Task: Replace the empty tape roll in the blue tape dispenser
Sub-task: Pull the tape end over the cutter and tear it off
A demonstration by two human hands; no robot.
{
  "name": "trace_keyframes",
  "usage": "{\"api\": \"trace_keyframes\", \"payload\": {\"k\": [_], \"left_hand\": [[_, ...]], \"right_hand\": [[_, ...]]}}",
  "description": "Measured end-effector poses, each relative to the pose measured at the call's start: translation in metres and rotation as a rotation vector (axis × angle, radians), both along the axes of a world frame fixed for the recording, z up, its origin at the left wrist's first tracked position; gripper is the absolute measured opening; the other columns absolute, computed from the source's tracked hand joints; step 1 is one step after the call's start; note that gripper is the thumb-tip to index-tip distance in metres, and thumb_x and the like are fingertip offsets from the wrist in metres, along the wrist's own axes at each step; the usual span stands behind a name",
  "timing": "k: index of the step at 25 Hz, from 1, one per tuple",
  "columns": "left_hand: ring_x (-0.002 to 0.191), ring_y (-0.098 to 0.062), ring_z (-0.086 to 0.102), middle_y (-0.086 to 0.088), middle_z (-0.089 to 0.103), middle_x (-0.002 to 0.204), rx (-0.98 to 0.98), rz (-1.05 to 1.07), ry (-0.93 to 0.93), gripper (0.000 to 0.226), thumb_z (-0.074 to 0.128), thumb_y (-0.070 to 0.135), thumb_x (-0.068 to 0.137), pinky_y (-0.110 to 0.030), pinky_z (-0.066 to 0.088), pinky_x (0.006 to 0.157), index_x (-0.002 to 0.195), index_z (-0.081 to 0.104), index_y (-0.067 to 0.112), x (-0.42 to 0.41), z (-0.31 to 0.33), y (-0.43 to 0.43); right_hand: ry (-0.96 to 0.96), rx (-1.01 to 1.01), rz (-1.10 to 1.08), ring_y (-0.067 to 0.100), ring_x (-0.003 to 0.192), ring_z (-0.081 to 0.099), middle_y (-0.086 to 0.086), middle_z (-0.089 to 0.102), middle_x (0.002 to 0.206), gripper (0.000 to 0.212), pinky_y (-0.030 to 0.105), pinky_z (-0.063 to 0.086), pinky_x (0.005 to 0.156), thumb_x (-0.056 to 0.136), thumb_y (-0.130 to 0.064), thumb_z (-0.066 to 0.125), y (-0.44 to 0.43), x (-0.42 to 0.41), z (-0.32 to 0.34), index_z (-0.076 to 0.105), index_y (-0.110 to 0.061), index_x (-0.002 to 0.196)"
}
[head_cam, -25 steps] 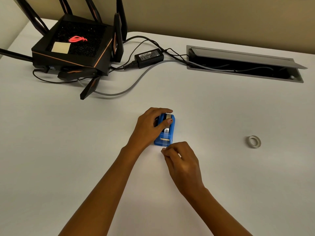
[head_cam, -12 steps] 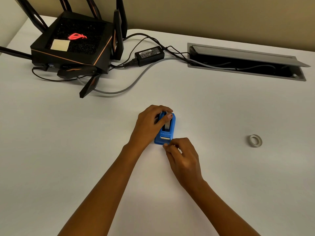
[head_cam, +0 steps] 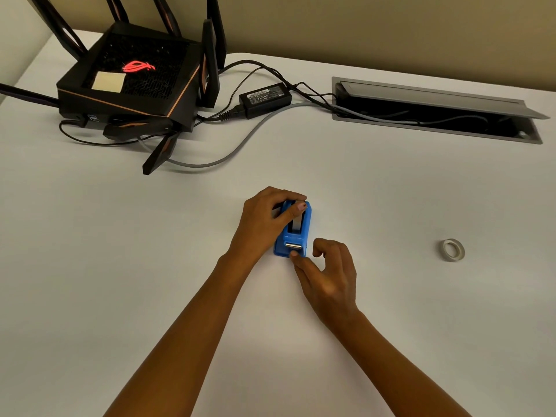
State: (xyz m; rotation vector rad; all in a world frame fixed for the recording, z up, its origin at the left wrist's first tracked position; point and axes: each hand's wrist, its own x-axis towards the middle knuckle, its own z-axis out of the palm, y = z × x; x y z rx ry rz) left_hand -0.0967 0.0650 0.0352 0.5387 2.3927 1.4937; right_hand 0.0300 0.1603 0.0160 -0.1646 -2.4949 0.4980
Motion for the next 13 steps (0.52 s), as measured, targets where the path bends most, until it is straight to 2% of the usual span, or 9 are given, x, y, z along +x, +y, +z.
{"api": "trace_keyframes", "payload": {"k": [4, 8, 13], "left_hand": [[0.093, -0.009, 0.057, -0.002, 0.065, 0.108, -0.005, -0.003, -0.013, 0.026, 0.059, 0.036, 0.082, -0.008, 0.042, 0.078, 0.104, 0.064, 0.023, -0.0011, -0.0012, -0.0005], [0.096, -0.011, 0.058, -0.003, 0.065, 0.110, -0.005, -0.003, -0.026, 0.028, 0.058, 0.036, 0.082, -0.010, 0.042, 0.079, 0.105, 0.064, 0.022, -0.0011, -0.0011, 0.0000], [0.093, -0.007, 0.056, -0.001, 0.064, 0.110, -0.022, 0.000, -0.026, 0.026, 0.058, 0.037, 0.083, -0.004, 0.041, 0.074, 0.104, 0.064, 0.023, -0.0007, 0.0008, 0.0003]], "right_hand": [[-0.008, 0.067, -0.062, 0.029, 0.064, 0.061, 0.018, 0.068, 0.072, 0.026, 0.030, 0.047, 0.056, 0.067, -0.019, 0.085, -0.0009, 0.0008, -0.0046, 0.073, 0.003, 0.072], [-0.028, 0.048, -0.091, 0.029, 0.067, 0.061, 0.017, 0.069, 0.075, 0.027, 0.030, 0.046, 0.058, 0.070, -0.024, 0.082, -0.0006, 0.0001, -0.0063, 0.073, 0.001, 0.076], [-0.025, 0.082, -0.098, 0.031, 0.071, 0.063, 0.017, 0.070, 0.077, 0.026, 0.031, 0.048, 0.060, 0.073, -0.026, 0.079, -0.0015, 0.0006, -0.0079, 0.074, -0.001, 0.079]]}}
